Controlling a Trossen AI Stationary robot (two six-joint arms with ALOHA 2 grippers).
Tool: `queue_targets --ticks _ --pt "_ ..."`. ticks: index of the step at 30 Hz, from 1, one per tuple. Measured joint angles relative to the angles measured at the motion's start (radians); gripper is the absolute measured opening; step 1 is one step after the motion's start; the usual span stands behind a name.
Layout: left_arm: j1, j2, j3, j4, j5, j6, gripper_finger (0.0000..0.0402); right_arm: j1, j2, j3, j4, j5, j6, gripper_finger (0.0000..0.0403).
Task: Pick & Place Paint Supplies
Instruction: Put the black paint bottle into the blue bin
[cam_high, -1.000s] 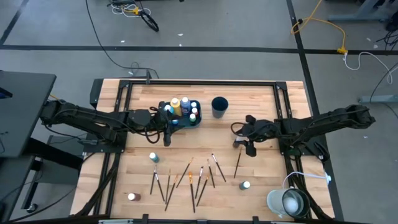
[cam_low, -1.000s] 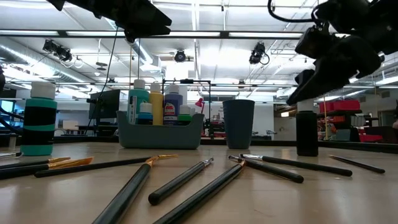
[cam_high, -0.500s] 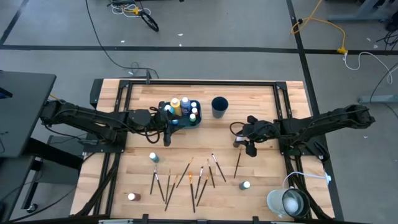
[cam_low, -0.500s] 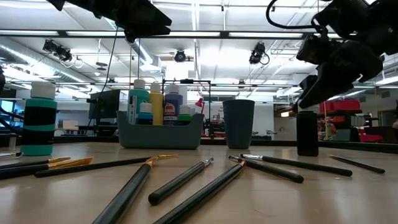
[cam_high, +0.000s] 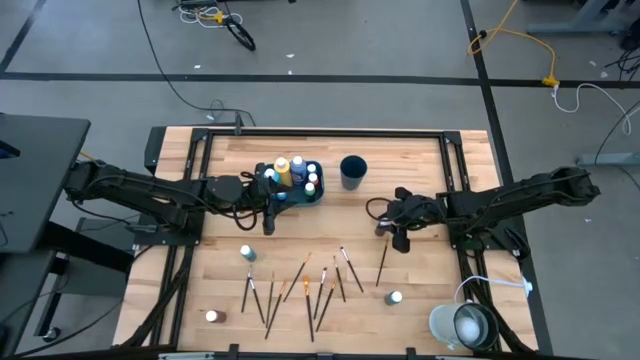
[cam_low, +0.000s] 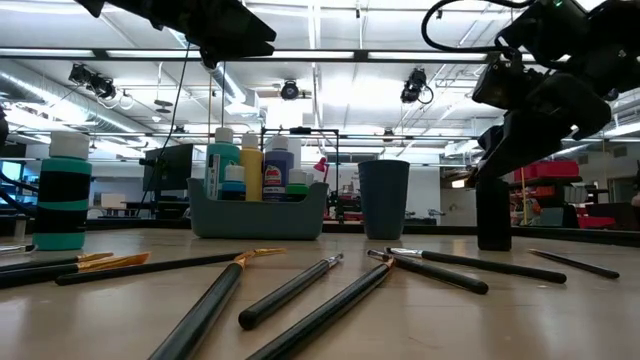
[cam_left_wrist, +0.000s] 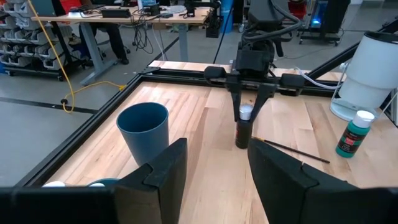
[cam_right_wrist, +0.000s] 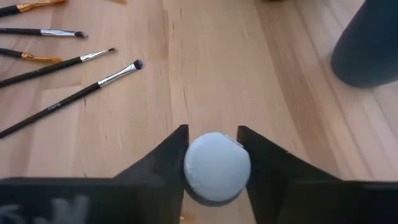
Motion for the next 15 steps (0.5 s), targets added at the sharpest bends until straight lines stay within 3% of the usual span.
queue_targets --ticks 5,15 --pt "0.000 0.000 0.000 0.000 0.000 0.000 0.0179 0.000 0.003 -0.005 0.057 0.002 0.016 0.0110" --pt "0.000 0.000 0.000 -0.003 0.001 0.024 0.0179 0.000 0.004 -0.002 0.643 0.001 -0.012 0.0110"
